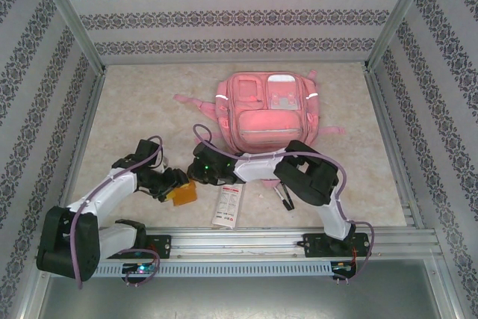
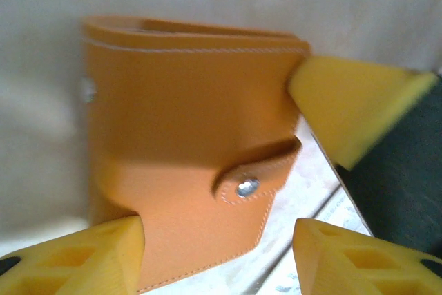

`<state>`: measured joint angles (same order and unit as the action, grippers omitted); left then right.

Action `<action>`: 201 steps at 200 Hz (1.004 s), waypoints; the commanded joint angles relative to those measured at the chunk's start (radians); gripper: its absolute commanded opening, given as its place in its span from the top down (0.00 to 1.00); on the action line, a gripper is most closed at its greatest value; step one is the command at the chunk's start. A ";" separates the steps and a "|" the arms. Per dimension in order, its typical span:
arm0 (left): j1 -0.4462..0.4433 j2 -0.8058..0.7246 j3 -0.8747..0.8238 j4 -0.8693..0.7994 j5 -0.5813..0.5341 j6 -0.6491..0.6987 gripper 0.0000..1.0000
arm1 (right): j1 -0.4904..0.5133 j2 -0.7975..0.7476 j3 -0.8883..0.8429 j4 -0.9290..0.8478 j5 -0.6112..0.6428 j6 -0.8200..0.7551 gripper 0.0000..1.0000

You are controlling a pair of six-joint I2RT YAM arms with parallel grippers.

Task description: Pack books, pencil case, and school supplies into a backpack

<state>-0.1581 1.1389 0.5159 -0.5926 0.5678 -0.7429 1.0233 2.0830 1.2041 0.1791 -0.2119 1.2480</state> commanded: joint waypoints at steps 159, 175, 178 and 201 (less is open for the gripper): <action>-0.036 -0.007 -0.057 0.146 0.026 -0.001 0.58 | -0.083 0.006 -0.124 0.196 -0.200 -0.114 1.00; -0.036 -0.010 -0.069 0.221 0.077 0.014 0.67 | -0.079 0.011 -0.119 0.214 -0.217 -0.104 1.00; -0.036 -0.010 -0.071 0.236 0.084 0.017 0.67 | -0.078 0.013 -0.120 0.219 -0.222 -0.102 1.00; -0.036 -0.004 -0.066 0.303 0.128 0.025 0.75 | -0.076 0.025 -0.109 0.253 -0.256 -0.081 1.00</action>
<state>-0.1883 1.1332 0.4381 -0.4637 0.5941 -0.7475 0.9310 2.0758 1.0897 0.3820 -0.3878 1.1385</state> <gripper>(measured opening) 0.272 0.042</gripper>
